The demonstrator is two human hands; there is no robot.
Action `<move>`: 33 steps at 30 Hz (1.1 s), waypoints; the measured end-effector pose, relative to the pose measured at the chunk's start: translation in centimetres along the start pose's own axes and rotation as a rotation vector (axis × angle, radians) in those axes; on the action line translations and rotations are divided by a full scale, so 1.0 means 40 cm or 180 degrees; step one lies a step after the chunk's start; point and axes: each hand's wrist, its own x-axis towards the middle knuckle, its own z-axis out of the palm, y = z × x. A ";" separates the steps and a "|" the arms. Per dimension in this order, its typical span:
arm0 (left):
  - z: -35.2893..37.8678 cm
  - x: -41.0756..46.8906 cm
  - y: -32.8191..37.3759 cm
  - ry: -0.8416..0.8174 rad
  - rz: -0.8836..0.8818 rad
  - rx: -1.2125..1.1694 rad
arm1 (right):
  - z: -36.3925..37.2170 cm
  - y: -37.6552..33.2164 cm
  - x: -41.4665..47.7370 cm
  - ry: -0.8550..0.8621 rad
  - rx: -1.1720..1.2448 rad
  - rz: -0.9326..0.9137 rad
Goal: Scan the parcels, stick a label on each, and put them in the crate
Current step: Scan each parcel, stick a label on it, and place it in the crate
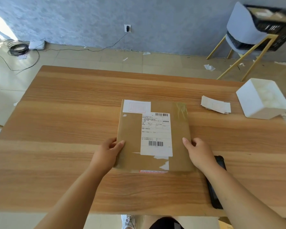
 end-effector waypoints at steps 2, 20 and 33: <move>0.000 -0.030 0.005 0.0067 0.0026 0.0035 | -0.002 -0.005 -0.012 -0.0076 -0.0077 -0.0137; -0.288 -0.487 -0.158 0.2006 0.0113 -0.0888 | 0.217 -0.301 -0.250 -0.0865 -0.0243 -0.2291; -0.820 -0.726 -0.496 0.3010 -0.0238 -0.0821 | 0.781 -0.593 -0.636 -0.1959 -0.0136 -0.2716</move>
